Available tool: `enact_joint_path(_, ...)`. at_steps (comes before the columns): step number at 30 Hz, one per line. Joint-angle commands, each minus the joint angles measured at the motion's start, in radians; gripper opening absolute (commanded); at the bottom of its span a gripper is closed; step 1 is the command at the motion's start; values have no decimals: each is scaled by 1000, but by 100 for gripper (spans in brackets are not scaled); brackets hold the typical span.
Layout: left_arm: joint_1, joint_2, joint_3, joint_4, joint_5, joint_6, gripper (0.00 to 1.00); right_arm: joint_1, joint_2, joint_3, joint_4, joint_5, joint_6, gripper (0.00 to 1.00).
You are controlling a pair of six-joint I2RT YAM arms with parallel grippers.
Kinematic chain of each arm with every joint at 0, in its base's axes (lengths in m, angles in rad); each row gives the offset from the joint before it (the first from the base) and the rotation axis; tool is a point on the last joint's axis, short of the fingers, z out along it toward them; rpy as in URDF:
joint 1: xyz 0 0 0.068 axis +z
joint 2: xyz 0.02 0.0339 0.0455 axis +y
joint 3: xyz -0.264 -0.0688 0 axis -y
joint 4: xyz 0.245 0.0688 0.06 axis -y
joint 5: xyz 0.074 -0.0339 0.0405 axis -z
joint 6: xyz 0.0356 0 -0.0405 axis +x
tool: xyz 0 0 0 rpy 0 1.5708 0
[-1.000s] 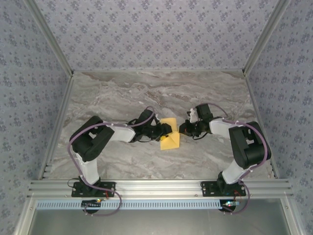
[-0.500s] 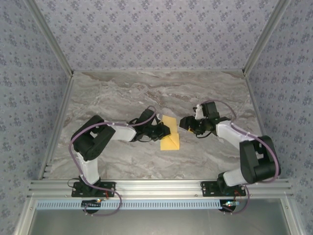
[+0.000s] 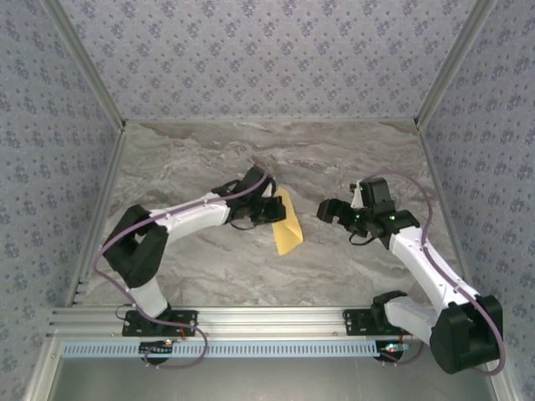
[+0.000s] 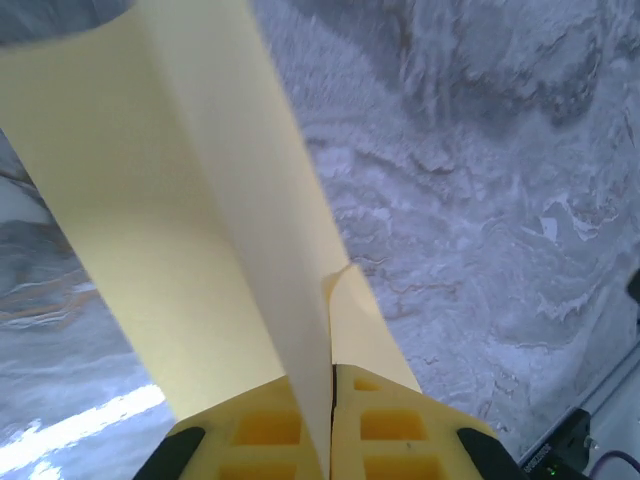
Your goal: Fold a paper plane with a square sheet of paper (pick it up from the middle)
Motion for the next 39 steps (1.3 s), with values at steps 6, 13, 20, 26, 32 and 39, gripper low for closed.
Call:
enact_joint_path(6, -27, -35, 295, -675, -546, 223, 8, -19, -40, 49, -96, 150, 16, 100)
enact_joint_path(13, -103, 150, 416, -810, -925, 211, 7, -42, -87, 8, -86, 220, 45, 100)
enact_joint_path(20, -156, 359, 431, -757, -1030, 180, 7, -91, -111, -26, -135, 219, 85, 100)
enact_joint_path(26, -185, 473, 446, -660, -915, 183, 9, -122, -144, -65, -196, 264, 89, 100)
enact_joint_path(32, -206, 498, 454, -592, -796, 183, 13, -143, -160, -109, -191, 253, 88, 100)
enact_joint_path(39, -207, 461, 452, -562, -687, 174, 32, -166, -160, -129, -192, 239, 73, 100)
